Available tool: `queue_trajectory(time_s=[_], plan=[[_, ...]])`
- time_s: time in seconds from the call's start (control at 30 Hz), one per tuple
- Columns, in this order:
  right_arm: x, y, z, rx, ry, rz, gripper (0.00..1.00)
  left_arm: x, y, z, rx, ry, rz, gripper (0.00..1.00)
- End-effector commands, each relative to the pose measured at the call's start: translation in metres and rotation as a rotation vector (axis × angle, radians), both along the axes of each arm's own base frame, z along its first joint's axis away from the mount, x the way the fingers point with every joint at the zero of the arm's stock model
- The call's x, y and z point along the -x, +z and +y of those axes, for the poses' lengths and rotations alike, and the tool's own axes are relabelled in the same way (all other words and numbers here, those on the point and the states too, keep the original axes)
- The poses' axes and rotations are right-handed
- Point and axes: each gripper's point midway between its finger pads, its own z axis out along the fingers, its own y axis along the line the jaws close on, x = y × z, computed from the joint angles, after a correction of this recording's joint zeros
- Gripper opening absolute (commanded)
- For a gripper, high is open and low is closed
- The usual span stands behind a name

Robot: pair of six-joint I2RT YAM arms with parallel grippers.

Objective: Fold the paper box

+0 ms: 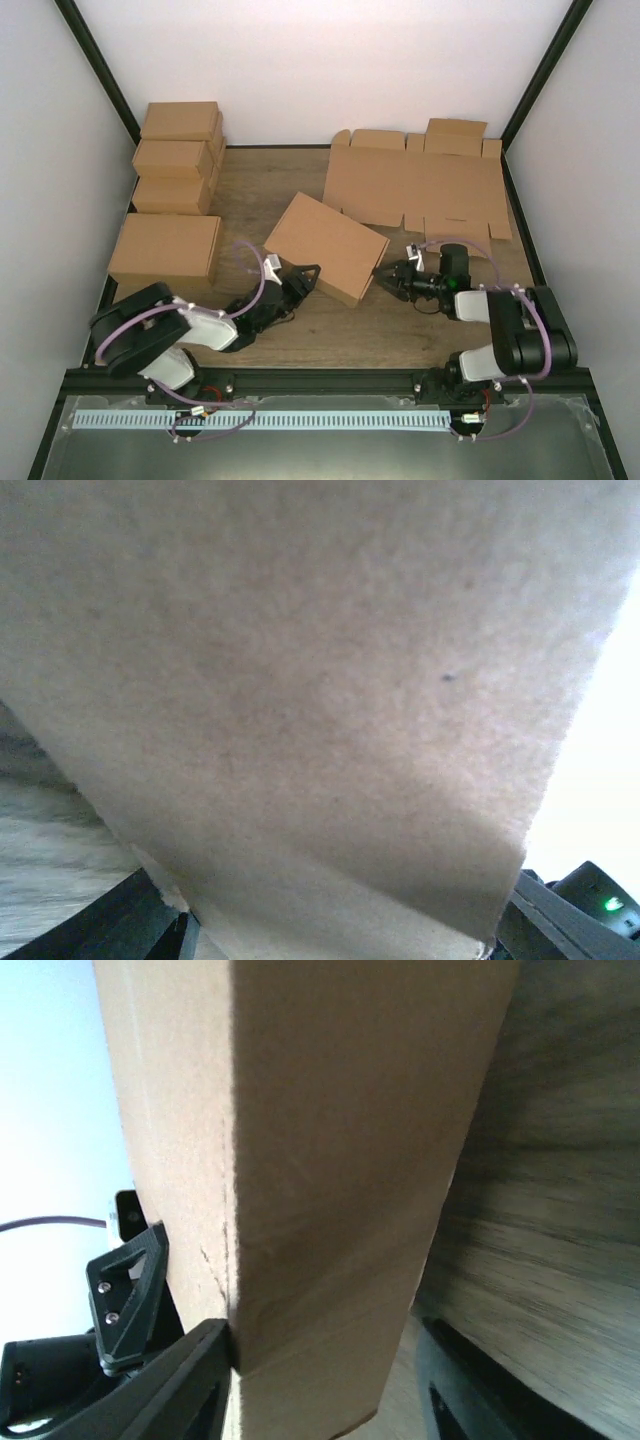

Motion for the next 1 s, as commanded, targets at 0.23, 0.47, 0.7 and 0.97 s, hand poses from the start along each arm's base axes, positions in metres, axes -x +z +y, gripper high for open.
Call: queue_trajectory(time_s=[0.23,0.47,0.7,0.97], plan=[[-0.021,0.063,-0.009,0.105,-0.040,-0.217,0.68,-0.025,0.079,0.084,-0.011,0.178,-0.085,0.56],[-0.021,0.073,-0.011,0.126,-0.045,-0.253,0.68,0.000,0.125,0.166,-0.033,0.345,-0.123,0.56],[-0.022,0.073,-0.011,0.139,-0.039,-0.271,0.69,0.011,0.123,0.202,-0.078,0.403,-0.080,0.54],[-0.021,0.071,-0.012,0.152,-0.026,-0.279,0.69,0.001,0.116,0.229,-0.166,0.443,-0.027,0.54]])
